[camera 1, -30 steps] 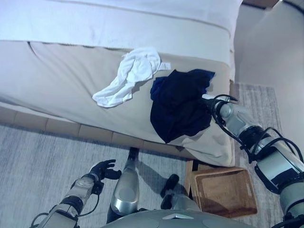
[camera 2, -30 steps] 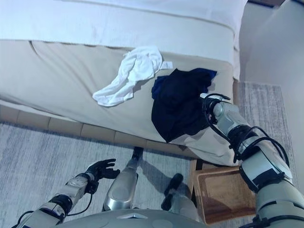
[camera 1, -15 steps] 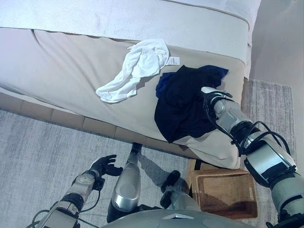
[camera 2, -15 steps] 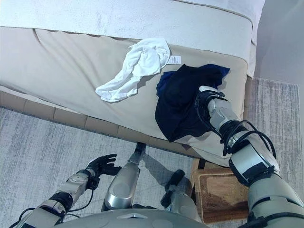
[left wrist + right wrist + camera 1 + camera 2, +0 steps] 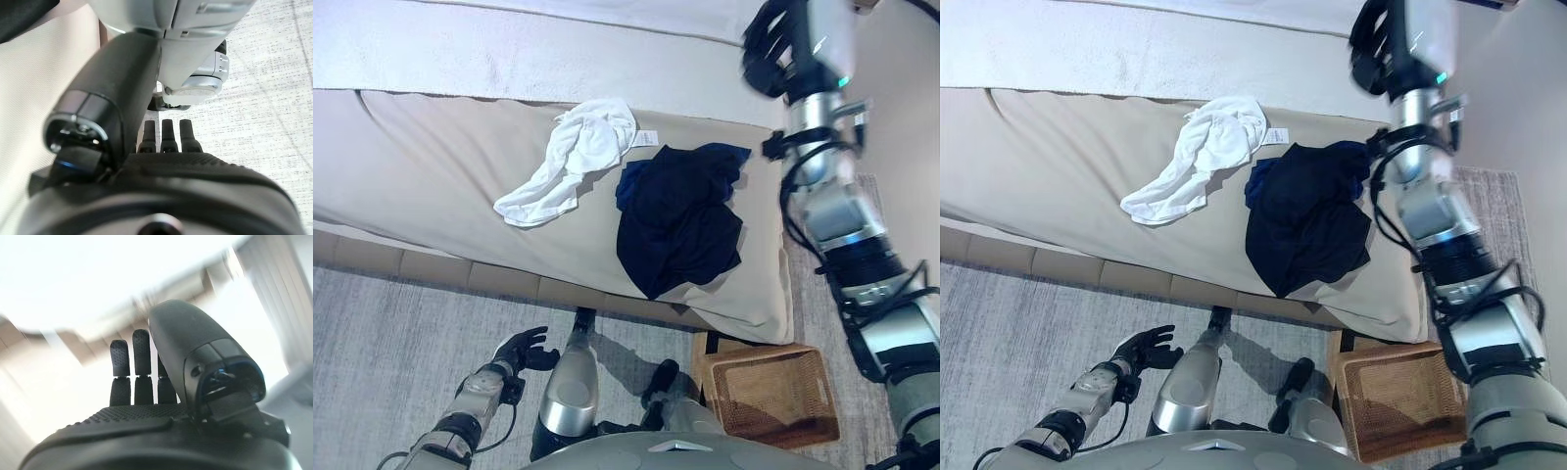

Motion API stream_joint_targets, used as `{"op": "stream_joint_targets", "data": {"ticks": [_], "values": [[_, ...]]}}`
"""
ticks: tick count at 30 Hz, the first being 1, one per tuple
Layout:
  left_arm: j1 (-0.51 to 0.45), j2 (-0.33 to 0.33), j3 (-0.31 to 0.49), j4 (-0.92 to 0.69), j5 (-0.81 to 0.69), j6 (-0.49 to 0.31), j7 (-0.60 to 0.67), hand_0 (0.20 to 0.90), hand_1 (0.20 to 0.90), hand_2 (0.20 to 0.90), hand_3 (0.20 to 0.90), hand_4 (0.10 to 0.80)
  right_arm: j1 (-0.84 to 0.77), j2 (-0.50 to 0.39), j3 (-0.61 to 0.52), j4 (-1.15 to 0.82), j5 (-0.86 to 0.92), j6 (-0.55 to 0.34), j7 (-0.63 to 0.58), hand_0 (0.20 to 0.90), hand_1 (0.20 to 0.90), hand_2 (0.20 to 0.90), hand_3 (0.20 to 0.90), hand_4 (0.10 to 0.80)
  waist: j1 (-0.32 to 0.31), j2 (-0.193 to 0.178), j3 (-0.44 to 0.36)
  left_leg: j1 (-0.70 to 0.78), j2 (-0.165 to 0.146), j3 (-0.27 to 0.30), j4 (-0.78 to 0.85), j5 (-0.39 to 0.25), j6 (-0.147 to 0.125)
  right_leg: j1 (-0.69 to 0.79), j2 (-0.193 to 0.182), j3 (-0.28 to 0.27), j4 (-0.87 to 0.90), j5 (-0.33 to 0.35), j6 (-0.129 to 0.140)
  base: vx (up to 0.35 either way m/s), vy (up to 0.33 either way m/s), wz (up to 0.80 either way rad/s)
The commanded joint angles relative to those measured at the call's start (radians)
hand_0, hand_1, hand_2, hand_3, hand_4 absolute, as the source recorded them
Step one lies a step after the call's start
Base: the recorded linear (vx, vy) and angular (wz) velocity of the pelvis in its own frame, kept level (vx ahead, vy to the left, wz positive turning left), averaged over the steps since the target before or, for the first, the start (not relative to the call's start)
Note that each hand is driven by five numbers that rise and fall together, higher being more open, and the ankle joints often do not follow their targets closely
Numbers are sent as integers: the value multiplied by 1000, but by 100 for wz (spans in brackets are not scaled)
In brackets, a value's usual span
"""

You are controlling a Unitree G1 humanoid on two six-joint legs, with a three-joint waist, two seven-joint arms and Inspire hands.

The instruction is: Pick up the clothes from the bed and place them into the basket

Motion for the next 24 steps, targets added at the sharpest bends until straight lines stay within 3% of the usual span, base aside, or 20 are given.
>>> {"op": "stream_joint_targets", "data": {"ticks": [1, 3, 4, 5, 7, 10, 16, 24], "values": [[64, -63, -36, 58, 68, -30, -47, 900, 900, 900, 900, 800, -41, -125, -43, -82, 45, -35, -62, 300, 300, 300, 200, 100, -40, -3, -177, 88, -68, 57, 1, -199, 85, -86, 34, 0, 86, -16, -25, 130, 24, -6], [76, -68, -34, 64, 79, -21, -52, 900, 900, 900, 900, 800, -5, -142, -52, -104, 97, -38, 29, 300, 300, 300, 200, 100, -44, -4, -197, 102, -71, 56, 5, -205, 85, -74, 29, 1, 88, -20, -24, 145, 41, -10], [79, -67, -30, 64, 86, -15, -58, 900, 900, 900, 900, 800, 17, -143, -42, -106, 97, -11, 114, 531, 531, 531, 469, 369, -45, -5, -202, 108, -71, 57, 10, -208, 84, -69, 25, 1, 94, -24, -25, 136, 46, -7], [82, -66, -28, 66, 89, -12, -63, 900, 900, 900, 900, 800, 41, -142, -31, -103, 93, 7, 187, 900, 900, 900, 900, 800, -45, -5, -206, 112, -73, 55, 14, -208, 83, -66, 24, 3, 98, -26, -26, 122, 40, -10], [85, -54, -28, 69, 82, -12, -70, 900, 900, 900, 900, 800, 80, -150, 14, -83, 89, 31, 360, 900, 900, 900, 900, 800, -46, -11, -204, 113, -72, 55, 28, -211, 84, -62, 23, 7, 106, -28, -30, 69, 16, -11], [56, -29, -44, 60, 53, -9, -62, 900, 900, 900, 900, 800, 64, -125, 106, 31, 13, -10, 453, 900, 900, 900, 900, 800, -29, -32, -166, 84, -67, 47, 60, -213, 85, -73, 28, 6, 116, -24, -36, -61, -39, 0], [-31, -2, -73, 31, -1, -9, -31, 900, 900, 900, 900, 800, -104, -3, 278, 287, -65, 47, 427, 900, 900, 900, 900, 800, 36, -50, -61, 2, -68, 13, 79, -200, 87, -111, 36, -22, 105, -3, -38, -169, -79, 13], [-53, 17, -87, 16, -35, -24, -12, 900, 900, 900, 900, 800, -231, 62, 388, 549, -63, 139, 400, 900, 900, 900, 900, 800, 104, -20, -1, -72, -88, -41, 81, -169, 87, -153, 24, -80, 130, -12, -45, -52, -1, 24]]}}
